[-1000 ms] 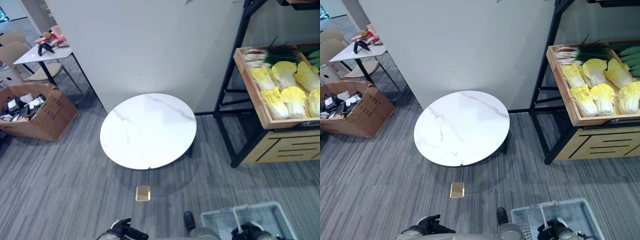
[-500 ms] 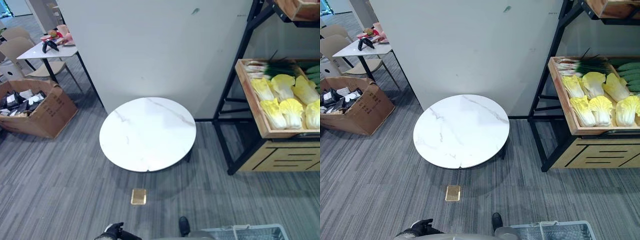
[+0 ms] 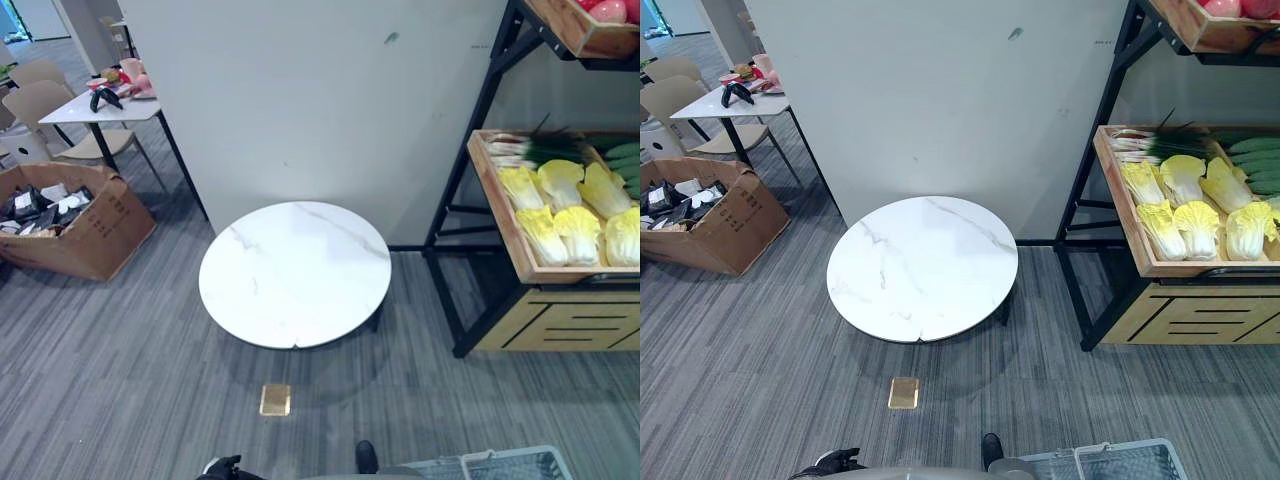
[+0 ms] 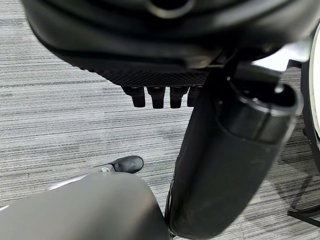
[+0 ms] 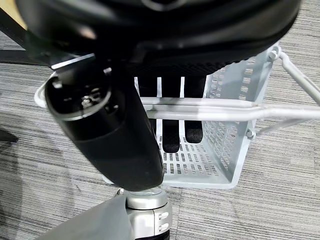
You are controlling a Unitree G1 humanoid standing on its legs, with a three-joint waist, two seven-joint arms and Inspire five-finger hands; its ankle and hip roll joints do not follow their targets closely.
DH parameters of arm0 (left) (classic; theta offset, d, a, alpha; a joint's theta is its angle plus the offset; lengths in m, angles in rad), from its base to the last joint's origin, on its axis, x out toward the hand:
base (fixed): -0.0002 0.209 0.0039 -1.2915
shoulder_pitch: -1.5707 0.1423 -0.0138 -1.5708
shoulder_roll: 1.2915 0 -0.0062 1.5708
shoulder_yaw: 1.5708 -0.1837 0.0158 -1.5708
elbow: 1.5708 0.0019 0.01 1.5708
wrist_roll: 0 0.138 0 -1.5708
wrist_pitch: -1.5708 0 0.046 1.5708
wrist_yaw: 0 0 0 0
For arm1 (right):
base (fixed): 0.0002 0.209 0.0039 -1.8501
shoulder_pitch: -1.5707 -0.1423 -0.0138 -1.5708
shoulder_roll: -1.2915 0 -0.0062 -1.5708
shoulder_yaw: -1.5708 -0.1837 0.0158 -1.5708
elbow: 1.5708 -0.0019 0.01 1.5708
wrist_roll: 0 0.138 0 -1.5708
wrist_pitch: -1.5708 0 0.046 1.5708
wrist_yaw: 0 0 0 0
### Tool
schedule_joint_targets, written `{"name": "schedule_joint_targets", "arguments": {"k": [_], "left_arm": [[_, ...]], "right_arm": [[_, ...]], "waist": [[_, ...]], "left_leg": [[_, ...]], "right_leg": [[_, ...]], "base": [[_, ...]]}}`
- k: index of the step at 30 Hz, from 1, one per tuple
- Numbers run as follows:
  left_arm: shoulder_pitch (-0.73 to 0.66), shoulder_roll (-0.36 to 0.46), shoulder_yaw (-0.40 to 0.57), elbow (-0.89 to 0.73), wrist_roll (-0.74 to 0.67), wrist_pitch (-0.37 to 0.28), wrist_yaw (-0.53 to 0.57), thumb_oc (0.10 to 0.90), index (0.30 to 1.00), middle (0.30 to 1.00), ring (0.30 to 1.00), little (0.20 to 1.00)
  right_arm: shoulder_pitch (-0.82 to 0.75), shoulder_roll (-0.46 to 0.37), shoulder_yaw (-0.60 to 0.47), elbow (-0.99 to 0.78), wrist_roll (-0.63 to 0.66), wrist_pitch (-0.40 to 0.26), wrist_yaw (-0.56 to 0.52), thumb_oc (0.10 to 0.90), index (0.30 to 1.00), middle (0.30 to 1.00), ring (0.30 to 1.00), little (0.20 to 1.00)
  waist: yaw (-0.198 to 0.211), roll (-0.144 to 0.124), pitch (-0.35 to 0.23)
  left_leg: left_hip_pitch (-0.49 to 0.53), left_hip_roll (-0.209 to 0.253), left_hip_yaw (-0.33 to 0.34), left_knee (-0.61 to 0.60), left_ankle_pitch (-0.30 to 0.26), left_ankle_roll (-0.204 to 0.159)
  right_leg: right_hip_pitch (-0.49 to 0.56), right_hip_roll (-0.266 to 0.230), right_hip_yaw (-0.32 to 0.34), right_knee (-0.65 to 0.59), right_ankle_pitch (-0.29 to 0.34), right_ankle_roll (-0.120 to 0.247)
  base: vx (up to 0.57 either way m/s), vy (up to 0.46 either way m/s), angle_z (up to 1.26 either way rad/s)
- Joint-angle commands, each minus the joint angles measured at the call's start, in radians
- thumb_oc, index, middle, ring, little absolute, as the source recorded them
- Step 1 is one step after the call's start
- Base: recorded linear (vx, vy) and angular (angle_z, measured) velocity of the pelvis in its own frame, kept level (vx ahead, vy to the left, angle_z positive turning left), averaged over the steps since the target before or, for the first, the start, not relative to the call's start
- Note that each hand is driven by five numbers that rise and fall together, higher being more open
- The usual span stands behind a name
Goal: Get the vegetables into the basket
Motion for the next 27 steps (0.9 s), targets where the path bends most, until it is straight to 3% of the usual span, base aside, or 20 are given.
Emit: {"name": "schedule_joint_targets", "arguments": {"k": [1,10,17,23,27], "left_arm": [[-0.02,0.007,-0.003,0.048,0.069,0.011,0.008,0.9,1.0,1.0,1.0,1.0],[-0.016,0.015,0.004,0.047,0.076,0.018,0.004,0.9,1.0,1.0,1.0,1.0],[-0.027,0.022,0.0,0.041,0.08,0.019,0.006,0.9,1.0,1.0,1.0,1.0],[-0.047,0.027,-0.012,0.032,0.089,0.015,0.006,0.9,1.0,1.0,1.0,1.0],[-0.082,0.041,-0.019,0.025,0.087,0.004,0.014,0.9,1.0,1.0,1.0,1.0]], "right_arm": [[-0.038,-0.003,0.0,-0.055,0.031,-0.024,0.015,0.4,0.3,0.3,0.3,0.3],[-0.014,0.002,-0.001,-0.138,0.018,-0.009,0.026,0.4,0.3,0.3,0.3,0.3],[-0.036,0.005,0.006,-0.166,0.019,-0.008,0.025,0.4,0.3,0.3,0.3,0.3],[-0.048,0.011,-0.005,-0.207,0.034,-0.017,0.012,0.4,0.3,0.3,0.3,0.3],[-0.072,0.015,0.0,-0.242,0.031,-0.029,-0.001,0.4,0.3,0.3,0.3,0.3]], "waist": [[0.001,-0.02,0.015],[0.001,-0.032,0.011],[-0.01,-0.042,0.026],[-0.054,-0.052,0.056],[-0.09,-0.064,0.087]], "left_leg": [[-0.039,-0.032,-0.021,0.006,-0.008,0.002],[-0.046,-0.037,-0.016,0.006,-0.008,0.007],[-0.06,-0.045,0.019,0.006,-0.007,0.018],[-0.081,-0.054,0.094,0.006,-0.007,0.027],[-0.106,-0.043,0.189,0.006,-0.006,0.025]], "right_leg": [[0.106,-0.025,-0.002,0.03,-0.148,0.076],[0.096,-0.029,0.01,0.026,-0.133,0.082],[0.056,-0.025,0.06,0.032,-0.106,0.096],[-0.015,-0.017,0.135,0.065,-0.075,0.129],[-0.094,0.0,0.182,0.093,-0.029,0.168]], "base": [[0.0,0.0,0.0],[0.0,0.0,0.0],[-0.04,0.037,-0.19],[-0.06,0.069,-0.35],[-0.11,0.037,-1.09]]}}
